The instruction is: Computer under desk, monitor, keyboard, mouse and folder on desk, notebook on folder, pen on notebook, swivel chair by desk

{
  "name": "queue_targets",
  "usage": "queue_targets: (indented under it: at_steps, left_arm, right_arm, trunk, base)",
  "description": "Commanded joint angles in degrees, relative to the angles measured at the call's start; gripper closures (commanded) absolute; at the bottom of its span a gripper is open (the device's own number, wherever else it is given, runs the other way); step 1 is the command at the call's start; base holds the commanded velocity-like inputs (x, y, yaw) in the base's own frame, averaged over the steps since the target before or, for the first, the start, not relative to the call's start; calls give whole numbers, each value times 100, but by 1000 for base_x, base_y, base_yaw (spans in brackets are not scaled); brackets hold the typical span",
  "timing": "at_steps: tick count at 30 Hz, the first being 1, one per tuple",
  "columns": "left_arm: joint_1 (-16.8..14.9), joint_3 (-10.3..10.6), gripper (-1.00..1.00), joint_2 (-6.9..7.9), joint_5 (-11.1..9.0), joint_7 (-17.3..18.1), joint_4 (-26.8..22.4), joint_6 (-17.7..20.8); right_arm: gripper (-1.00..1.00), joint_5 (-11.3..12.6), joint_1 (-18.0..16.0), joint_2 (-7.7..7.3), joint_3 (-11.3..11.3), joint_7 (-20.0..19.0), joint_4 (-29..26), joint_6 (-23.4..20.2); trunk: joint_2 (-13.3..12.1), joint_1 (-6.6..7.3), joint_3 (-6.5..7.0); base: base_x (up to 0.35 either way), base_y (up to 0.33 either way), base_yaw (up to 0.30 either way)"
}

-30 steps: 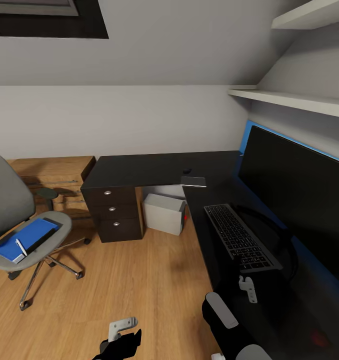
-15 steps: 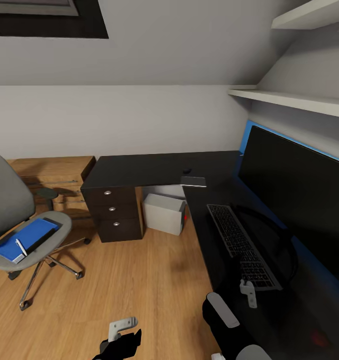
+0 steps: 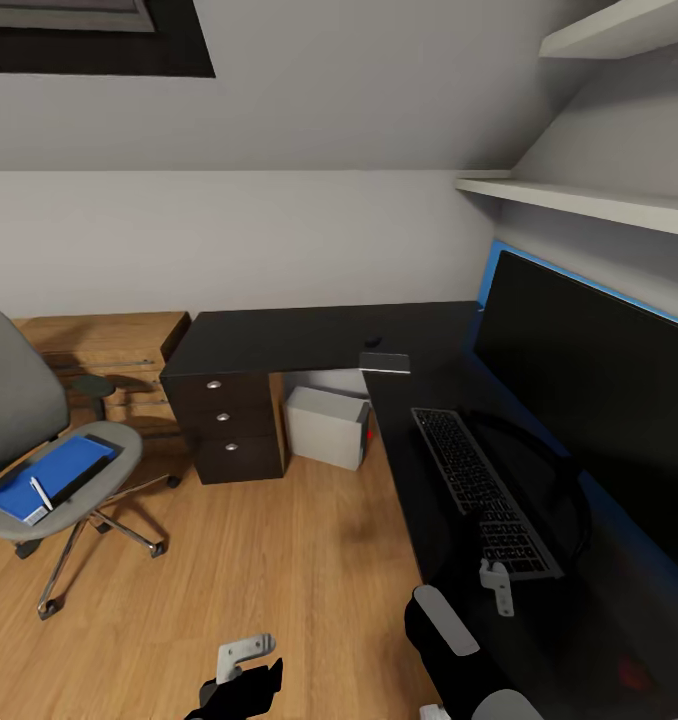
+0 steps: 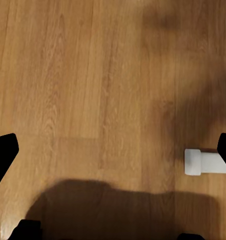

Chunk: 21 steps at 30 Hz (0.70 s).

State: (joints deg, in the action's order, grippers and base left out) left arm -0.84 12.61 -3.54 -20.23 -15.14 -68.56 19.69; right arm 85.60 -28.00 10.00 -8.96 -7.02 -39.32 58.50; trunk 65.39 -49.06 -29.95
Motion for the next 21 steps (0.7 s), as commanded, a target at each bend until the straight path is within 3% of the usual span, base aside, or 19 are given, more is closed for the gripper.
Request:
queue_targets:
  at_steps: [1, 6, 21]
  left_arm:
    - [-3, 10, -100, 2, -60, -50, -9, 17]
    - [-3, 6, -100, 2, -60, -51, -14, 12]
    - [-3, 4, -100, 2, -60, -51, -14, 17]
  right_arm:
    - [-100, 62, -4, 0, -9, -54, 2, 21]
    - [-100, 67, -4, 0, -9, -54, 3, 21]
    - [-100, 71, -4, 0, -12, -53, 6, 21]
  trunk:
    - [4, 0, -6]
    - [4, 0, -6]
    - [4, 0, -6]
  base:
    - [-1, -1, 0]
    - [-161, -1, 0]
    - [-330, -4, 0]
